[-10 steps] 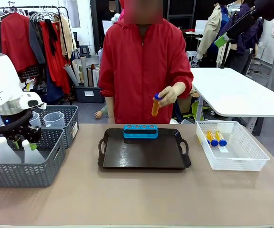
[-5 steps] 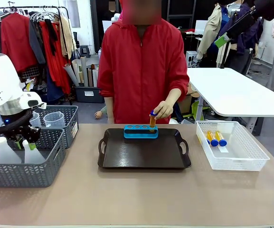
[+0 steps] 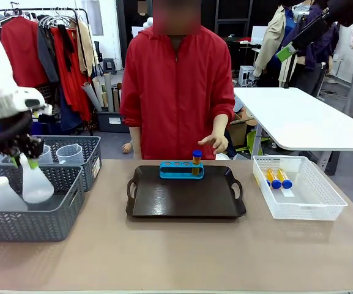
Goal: Prepare the laboratory tools.
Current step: Pick up one Small flask and place it on the Handle tray.
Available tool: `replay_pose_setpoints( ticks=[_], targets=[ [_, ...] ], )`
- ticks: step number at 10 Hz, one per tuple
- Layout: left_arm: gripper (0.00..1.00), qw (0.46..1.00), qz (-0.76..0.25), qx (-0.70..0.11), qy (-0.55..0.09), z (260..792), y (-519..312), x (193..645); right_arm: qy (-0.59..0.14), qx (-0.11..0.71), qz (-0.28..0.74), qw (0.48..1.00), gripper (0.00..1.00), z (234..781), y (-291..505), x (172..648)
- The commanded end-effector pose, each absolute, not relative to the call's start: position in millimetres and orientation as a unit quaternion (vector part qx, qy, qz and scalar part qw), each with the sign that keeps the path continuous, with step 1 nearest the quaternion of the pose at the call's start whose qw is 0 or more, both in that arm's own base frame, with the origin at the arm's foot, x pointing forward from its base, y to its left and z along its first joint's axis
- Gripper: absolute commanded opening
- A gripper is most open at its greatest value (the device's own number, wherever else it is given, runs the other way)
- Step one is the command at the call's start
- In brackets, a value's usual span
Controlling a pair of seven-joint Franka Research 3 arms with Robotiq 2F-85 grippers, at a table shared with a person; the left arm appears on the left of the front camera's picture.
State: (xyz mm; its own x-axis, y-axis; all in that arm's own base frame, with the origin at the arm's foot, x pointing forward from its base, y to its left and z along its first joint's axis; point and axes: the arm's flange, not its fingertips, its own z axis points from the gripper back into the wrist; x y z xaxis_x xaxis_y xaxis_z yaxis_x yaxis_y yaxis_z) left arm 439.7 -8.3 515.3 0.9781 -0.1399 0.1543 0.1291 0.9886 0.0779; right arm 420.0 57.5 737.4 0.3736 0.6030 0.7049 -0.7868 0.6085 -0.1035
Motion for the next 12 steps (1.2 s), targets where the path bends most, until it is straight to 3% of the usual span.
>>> replay_pose_setpoints(
  ticks=[1, 7, 10, 12],
  targets=[
    [0.0, 0.992, -0.081, 0.046, -0.091, 569.4, -9.6, 443.3, -0.366, 0.125, 0.426, 0.818, 1.0, 738.4, 58.0, 418.9],
    [0.0, 0.976, -0.169, 0.042, -0.132, 744.6, -46.7, 434.1, -0.366, 0.125, 0.426, 0.818, 1.0, 738.4, 58.0, 418.9],
    [0.0, 0.97, -0.194, 0.032, -0.142, 782.8, -58.8, 423.6, -0.366, 0.125, 0.426, 0.818, 1.0, 738.4, 58.0, 418.9],
    [0.0, 0.972, -0.18, 0.043, -0.147, 774.9, -60.1, 419.1, -0.366, 0.125, 0.426, 0.818, 1.0, 738.4, 58.0, 418.9]
  ],
)
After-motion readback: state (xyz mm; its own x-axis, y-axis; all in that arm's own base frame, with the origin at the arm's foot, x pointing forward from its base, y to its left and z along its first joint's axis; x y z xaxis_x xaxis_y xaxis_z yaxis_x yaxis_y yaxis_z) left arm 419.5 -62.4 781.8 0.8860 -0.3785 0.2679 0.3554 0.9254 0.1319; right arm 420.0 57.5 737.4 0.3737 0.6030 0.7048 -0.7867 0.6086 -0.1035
